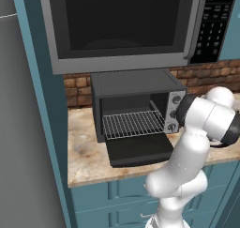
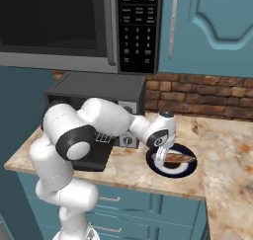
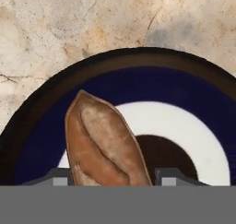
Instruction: Pull the toaster oven rack outwards. Pick up the baguette from the plate and place it on the toaster oven rack. Close the toaster oven door fully and set the temperature to the lowest setting.
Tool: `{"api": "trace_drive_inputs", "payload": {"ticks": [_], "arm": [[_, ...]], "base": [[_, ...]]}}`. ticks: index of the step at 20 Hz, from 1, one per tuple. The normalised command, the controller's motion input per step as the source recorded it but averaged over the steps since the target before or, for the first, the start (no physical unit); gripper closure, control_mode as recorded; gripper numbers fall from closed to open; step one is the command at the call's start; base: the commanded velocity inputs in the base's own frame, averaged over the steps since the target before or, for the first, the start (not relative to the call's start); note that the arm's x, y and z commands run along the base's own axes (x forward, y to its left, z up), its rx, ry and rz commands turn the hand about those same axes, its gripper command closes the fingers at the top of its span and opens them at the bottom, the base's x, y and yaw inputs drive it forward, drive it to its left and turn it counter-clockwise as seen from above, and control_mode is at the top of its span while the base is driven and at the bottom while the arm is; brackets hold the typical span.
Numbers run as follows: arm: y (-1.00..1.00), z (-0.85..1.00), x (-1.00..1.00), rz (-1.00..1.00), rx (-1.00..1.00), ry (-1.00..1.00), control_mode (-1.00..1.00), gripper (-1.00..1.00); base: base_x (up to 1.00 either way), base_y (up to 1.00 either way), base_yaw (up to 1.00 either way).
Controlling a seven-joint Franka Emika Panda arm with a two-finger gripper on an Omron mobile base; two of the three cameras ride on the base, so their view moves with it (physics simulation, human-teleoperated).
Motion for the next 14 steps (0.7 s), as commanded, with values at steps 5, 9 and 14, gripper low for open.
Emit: {"api": "trace_drive_inputs", "payload": {"ticks": [5,9,14], "arm": [[0.11,0.99,-0.58,-0.06,-0.15,-0.08,-1.0,1.0],[0.79,0.98,-0.66,-0.08,-0.09,-0.1,-1.0,1.0],[1.0,0.95,-0.6,-0.12,0.0,-0.27,-1.0,1.0]], "base": [[0.0,0.0,0.0],[0.0,0.0,0.0],[0.0,0.0,0.0]]}}
